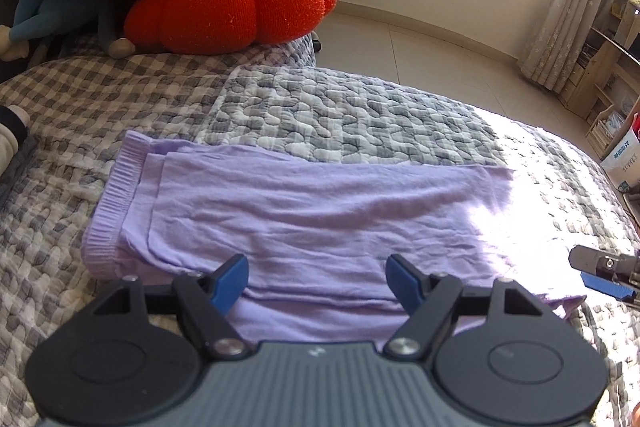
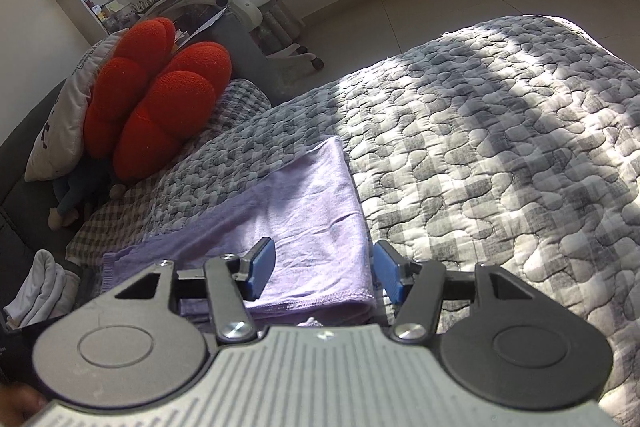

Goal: Fold clothes

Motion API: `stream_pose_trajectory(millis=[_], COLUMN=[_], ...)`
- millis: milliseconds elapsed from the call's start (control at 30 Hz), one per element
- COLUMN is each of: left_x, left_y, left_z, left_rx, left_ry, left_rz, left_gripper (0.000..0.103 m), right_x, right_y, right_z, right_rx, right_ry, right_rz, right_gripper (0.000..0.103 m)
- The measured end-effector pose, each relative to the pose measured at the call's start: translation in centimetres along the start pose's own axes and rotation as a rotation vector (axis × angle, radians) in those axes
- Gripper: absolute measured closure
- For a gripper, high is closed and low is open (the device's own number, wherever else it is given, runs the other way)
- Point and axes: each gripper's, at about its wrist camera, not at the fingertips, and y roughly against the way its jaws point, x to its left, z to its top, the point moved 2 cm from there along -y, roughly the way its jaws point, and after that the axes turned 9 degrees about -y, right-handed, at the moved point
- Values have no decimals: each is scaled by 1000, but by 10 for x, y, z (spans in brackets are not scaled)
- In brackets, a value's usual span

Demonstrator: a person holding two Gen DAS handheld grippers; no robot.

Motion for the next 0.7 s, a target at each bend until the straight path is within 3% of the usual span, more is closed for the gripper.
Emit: stream_pose_trajectory(millis=[167,267,367,467,700], left_x=[-8,-9,-10,-11,-9], left_y=[-3,-1,1,2,7], left_z=[-4,-4,-5,-5,-2], left_rx=[18,18,18,18,6], left_ry=[-30,-39,-48,-57,-60], left_rz=[14,16,17,18,30], left_gripper=[27,34,43,53,53], right_x=[-2,5,8,15,44], right_y=[-4,-7,-6,0,10], right_z=[-10,-17,-18,-16,-27], right_rx=[43,35,19,-19,-134], right_ry=[14,57,63,85,276], right_rz=[-4,-18,-17,2,-11], right_gripper=[47,74,89,91,93])
